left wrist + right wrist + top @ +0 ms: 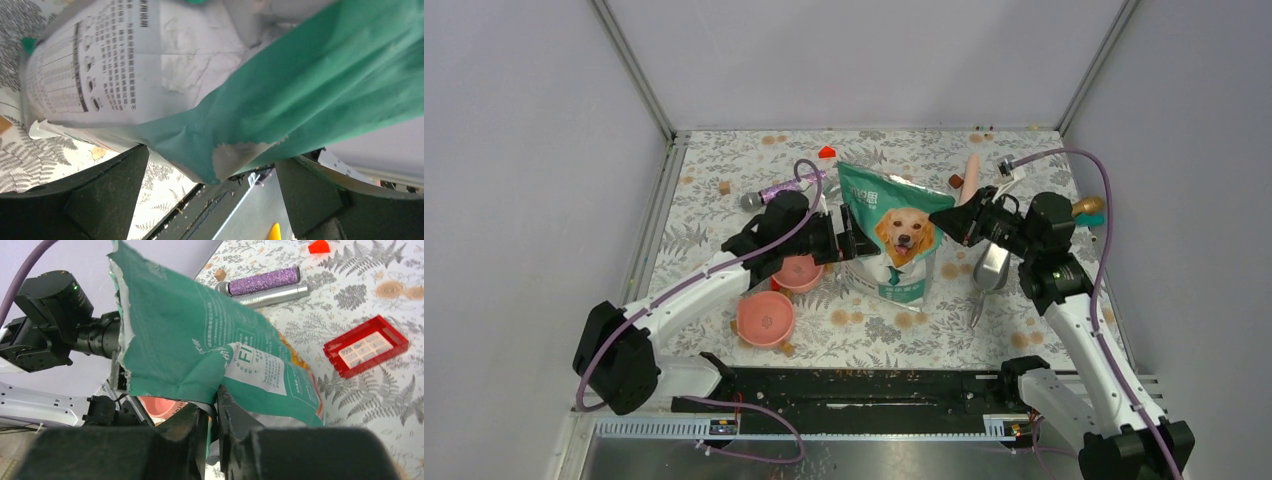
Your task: Serve the pet food
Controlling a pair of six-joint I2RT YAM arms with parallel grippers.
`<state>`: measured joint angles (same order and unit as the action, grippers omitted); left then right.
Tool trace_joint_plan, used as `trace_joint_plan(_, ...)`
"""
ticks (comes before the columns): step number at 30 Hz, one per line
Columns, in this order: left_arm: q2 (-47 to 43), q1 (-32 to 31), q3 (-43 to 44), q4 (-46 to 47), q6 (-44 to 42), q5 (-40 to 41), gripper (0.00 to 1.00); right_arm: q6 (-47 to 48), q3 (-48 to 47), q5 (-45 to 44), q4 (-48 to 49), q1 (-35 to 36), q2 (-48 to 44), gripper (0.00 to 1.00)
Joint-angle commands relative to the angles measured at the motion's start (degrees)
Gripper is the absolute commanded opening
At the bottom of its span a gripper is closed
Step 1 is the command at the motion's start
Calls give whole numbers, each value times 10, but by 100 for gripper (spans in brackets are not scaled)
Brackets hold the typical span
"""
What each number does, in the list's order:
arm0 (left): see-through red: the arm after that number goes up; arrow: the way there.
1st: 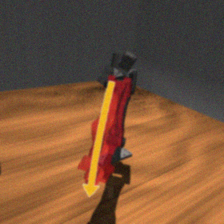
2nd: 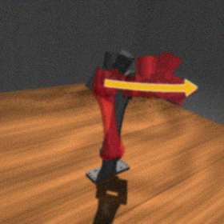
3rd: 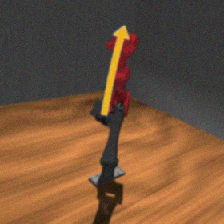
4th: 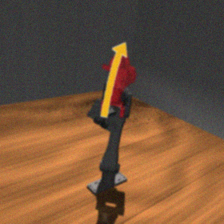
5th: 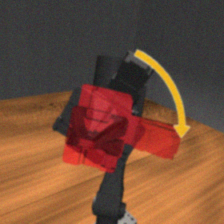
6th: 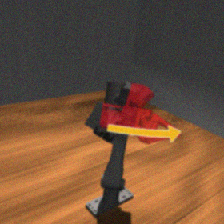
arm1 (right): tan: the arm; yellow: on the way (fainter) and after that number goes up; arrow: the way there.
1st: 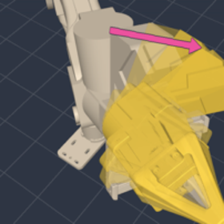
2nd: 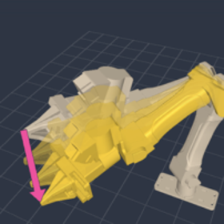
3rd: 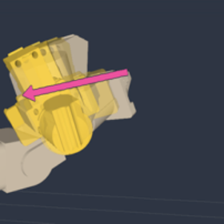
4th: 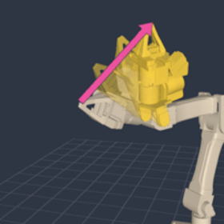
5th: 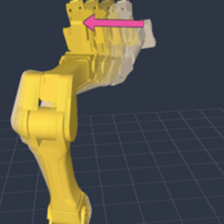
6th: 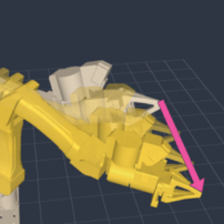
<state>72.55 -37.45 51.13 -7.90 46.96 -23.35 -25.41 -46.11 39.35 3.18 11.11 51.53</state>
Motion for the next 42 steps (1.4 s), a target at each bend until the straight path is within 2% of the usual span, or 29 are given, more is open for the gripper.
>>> trace_joint_plan(1, 45, -2, 73, 49, 4, 44, 98, -68, 2, -56, -45, 42, -62, 4)
trace_joint_plan(2, 58, -2, 89, 41, 2, 51, 98, -84, 1, -77, -59, 52, -72, 0)
trace_joint_plan(9, 140, 0, 195, 7, 0, 51, 98, -239, -3, -245, -108, 158, -98, 0)
trace_joint_plan(14, 157, 1, 207, 14, -10, 47, 97, -321, -15, -395, -103, 262, -96, 0)
trace_joint_plan(16, 157, 0, 205, 16, -10, 43, 97, -325, -24, -450, -94, 301, -87, 7)
trace_joint_plan(21, 144, 0, 188, 22, -11, 29, 97, -295, -52, -498, -76, 358, -52, 8)
trace_joint_plan(23, 132, 0, 174, 22, -16, 20, 98, -277, -64, -512, -112, 358, -49, 16)
trace_joint_plan(25, 120, 0, 156, 27, -22, 14, 97, -246, -74, -522, -144, 358, -57, 27)
trace_joint_plan(27, 107, 1, 139, 29, -25, 10, 97, -206, -87, -541, -187, 358, -71, 46)
trace_joint_plan(29, 99, 1, 127, 32, -28, 8, 97, -156, -111, -577, -249, 358, -77, 71)
trace_joint_plan(32, 102, 0, 122, 34, -26, 4, 97, -92, -184, -623, -357, 358, -54, 97)
trace_joint_plan(39, 110, 0, 125, 26, -26, -13, 97, 28, -365, -652, -483, 355, 62, 99)
trace_joint_plan(42, 103, -1, 123, 23, -28, -11, 98, 62, -450, -637, -512, 322, 123, 100)
